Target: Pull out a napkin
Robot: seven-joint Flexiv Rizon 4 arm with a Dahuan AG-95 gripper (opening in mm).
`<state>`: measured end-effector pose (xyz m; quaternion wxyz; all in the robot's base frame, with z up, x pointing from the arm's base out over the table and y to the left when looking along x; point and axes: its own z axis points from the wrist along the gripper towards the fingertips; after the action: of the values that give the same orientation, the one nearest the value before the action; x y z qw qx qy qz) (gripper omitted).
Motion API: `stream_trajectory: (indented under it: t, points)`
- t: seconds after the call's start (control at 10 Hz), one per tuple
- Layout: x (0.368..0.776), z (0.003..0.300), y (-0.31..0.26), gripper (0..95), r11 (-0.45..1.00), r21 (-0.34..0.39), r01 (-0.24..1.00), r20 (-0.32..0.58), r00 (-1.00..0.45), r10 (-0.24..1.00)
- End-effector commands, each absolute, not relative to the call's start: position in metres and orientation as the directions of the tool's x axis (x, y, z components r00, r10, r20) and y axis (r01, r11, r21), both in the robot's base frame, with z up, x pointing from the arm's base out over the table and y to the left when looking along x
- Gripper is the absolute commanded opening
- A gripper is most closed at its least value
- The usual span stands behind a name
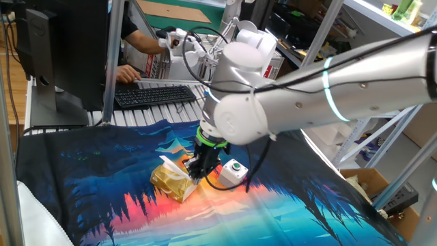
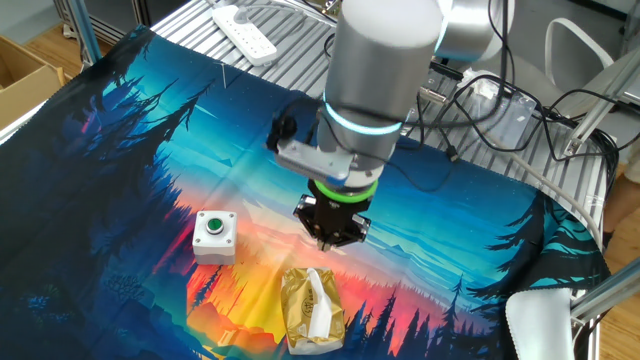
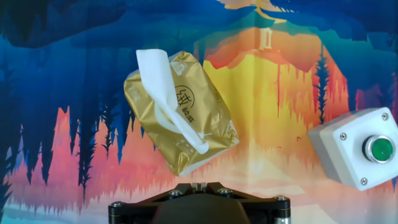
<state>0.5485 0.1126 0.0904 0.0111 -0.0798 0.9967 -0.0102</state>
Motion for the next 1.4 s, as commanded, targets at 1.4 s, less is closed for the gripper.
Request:
stream_trajectory:
  t: [1.4]
  points:
    - [0.574,0.094,0.141,0.0,0.997,0.015,-0.077,-0.01,-0.997,-0.076]
